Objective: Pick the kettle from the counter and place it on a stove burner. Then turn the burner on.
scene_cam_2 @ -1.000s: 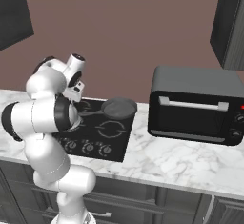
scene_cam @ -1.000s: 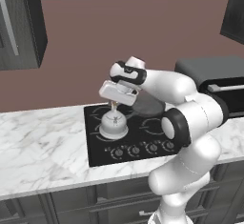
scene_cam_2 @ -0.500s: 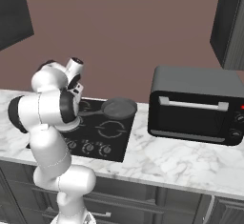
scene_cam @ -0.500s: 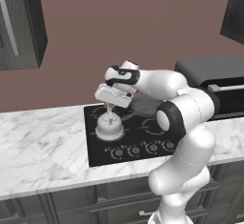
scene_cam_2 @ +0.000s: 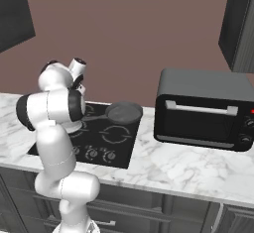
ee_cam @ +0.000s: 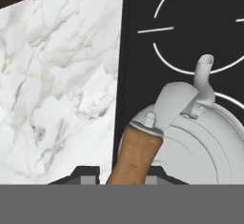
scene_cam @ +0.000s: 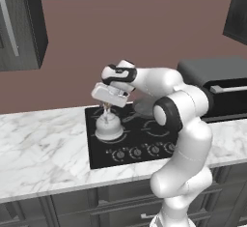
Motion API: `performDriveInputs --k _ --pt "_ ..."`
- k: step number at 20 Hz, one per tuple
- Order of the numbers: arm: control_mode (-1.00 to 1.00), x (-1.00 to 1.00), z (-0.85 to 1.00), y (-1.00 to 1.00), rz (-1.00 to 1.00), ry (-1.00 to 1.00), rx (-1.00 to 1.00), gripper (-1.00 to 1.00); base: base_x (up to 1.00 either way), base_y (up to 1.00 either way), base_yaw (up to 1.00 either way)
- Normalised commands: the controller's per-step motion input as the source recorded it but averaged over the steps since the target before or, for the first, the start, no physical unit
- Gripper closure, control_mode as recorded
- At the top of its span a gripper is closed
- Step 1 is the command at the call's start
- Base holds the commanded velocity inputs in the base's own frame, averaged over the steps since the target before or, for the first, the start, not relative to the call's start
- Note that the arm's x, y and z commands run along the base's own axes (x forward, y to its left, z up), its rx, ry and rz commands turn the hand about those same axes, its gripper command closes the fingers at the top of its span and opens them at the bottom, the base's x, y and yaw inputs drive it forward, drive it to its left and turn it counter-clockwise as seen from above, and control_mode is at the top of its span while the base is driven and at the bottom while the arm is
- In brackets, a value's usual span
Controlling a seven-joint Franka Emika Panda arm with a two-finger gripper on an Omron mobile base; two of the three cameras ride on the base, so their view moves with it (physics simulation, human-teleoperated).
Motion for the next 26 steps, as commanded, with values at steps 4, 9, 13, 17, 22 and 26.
performDriveInputs --k 4,9,13,17,22,26 --pt "-1.0 0.11 -0.23 0.0 0.0 0.0 0.0 -1.0 0.0 0.0 0.0" --pt "-1.0 0.0 -0.16 -0.01 0.0 0.0 0.0 -1.0 0.0 0.0 0.0" --pt "-1.0 0.0 -0.11 -0.09 0.0 0.0 0.0 -1.0 0.0 0.0 0.0" --pt "-1.0 -0.03 -0.09 -0.13 0.0 0.0 0.0 -1.0 0.0 0.0 0.0" --pt "-1.0 -0.12 -0.1 -0.1 0.0 0.0 0.0 -1.0 0.0 0.0 0.0" --pt "-1.0 -0.28 -0.12 -0.07 0.0 0.0 0.0 -1.0 0.0 0.0 0.0"
